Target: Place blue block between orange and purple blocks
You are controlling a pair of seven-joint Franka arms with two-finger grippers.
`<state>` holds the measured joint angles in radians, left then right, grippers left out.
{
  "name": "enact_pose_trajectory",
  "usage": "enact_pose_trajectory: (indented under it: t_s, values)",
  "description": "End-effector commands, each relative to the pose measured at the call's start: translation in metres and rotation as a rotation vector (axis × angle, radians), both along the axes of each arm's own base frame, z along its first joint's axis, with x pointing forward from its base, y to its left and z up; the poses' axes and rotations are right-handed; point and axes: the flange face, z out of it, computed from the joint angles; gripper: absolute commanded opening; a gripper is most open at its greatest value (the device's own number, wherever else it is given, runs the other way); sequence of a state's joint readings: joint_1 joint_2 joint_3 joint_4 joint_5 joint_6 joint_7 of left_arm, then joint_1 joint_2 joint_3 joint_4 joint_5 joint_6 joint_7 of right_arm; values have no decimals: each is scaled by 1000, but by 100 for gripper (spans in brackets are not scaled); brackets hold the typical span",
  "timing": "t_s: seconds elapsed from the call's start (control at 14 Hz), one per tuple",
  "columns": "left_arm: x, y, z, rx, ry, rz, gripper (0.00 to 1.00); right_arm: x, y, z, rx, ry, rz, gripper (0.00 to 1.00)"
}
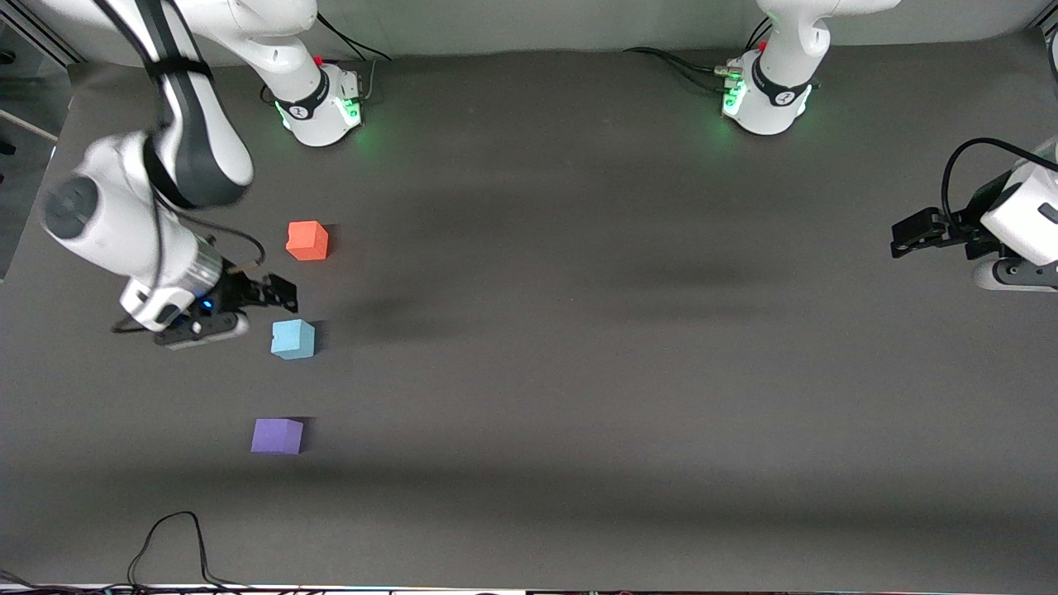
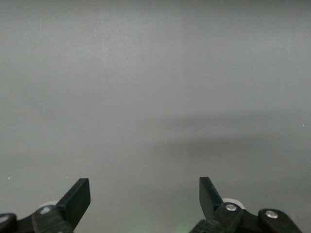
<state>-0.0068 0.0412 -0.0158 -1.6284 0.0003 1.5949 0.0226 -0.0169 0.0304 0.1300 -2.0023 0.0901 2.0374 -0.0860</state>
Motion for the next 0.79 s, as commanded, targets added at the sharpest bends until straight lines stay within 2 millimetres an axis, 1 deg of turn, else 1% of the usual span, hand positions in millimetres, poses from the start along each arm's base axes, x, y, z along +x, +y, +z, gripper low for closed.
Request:
enact_pose_trajectory:
  t_s: [0.0, 0.07, 0.14, 0.29, 0.36, 0.43, 0.5, 0.64, 0.71]
  values:
    - [0, -1, 1, 15, -12, -2, 100, 0, 2, 96, 9, 25, -2, 100]
    - [0, -1, 1, 15, -12, -2, 100, -5, 10, 129, 7, 22, 22, 100]
    - [0, -1, 1, 15, -12, -2, 100, -8, 5, 154, 1, 24, 19, 100]
    - [0, -1, 1, 15, -12, -2, 100, -14, -7, 184, -1, 38, 9, 100]
    - [0, -1, 1, 15, -14, -2, 100, -18, -12, 193, 0, 46, 5, 100]
    - [0, -1, 1, 15, -12, -2, 100, -24, -8, 201, 1, 54, 15, 100]
    - [0, -1, 1, 17, -12, -3, 100, -27, -3, 205, -1, 54, 14, 100]
    - [0, -1, 1, 15, -14, -2, 100, -27, -2, 197, -56, 55, -4, 100]
    - [0, -1, 1, 15, -14, -2, 100, -25, 1, 188, -62, 51, 1, 100]
